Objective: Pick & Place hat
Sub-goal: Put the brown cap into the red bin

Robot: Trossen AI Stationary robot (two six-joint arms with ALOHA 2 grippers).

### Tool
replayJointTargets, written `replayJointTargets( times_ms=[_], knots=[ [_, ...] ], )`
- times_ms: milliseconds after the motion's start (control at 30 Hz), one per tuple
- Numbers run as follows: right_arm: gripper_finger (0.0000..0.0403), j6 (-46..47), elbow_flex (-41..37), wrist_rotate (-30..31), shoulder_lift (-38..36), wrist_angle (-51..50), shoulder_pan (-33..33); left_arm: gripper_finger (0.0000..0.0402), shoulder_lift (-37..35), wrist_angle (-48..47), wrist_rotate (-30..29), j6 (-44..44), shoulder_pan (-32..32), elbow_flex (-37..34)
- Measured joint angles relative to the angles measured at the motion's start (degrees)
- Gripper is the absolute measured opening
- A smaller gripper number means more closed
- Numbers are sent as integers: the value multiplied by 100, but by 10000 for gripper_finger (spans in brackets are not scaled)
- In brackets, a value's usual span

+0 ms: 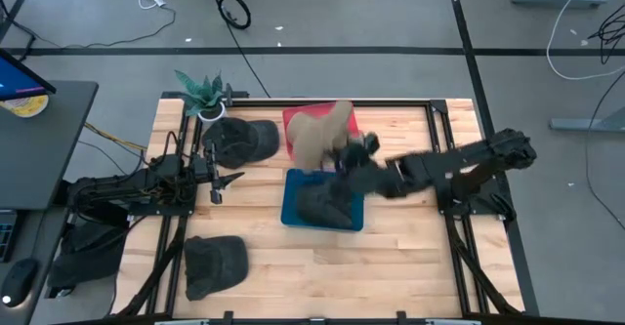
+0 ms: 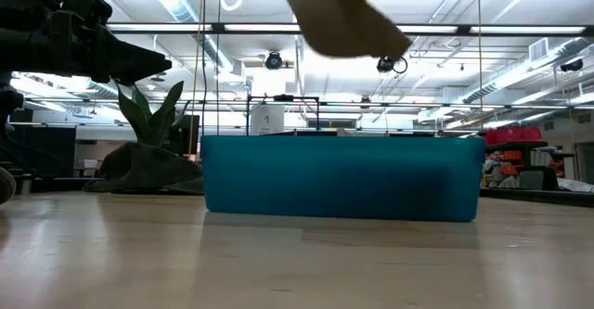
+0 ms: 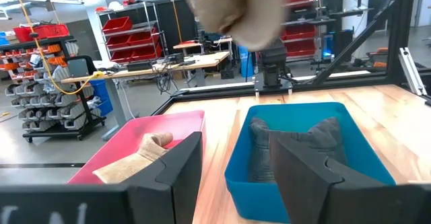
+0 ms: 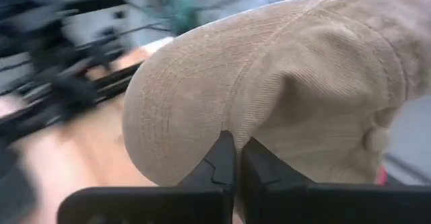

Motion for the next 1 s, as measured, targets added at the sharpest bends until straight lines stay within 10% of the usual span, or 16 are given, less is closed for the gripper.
replayJointTargets(
  times_ms=[333,1000],
  knots=[
    [5,-153,-1254,-1952,8,2551,-1830,177,-1,0,0,0,0,1],
    [5,273,-2060,-3227,877,3905,-3458,177,-1,11,-3,-1,1,-1]
  ],
)
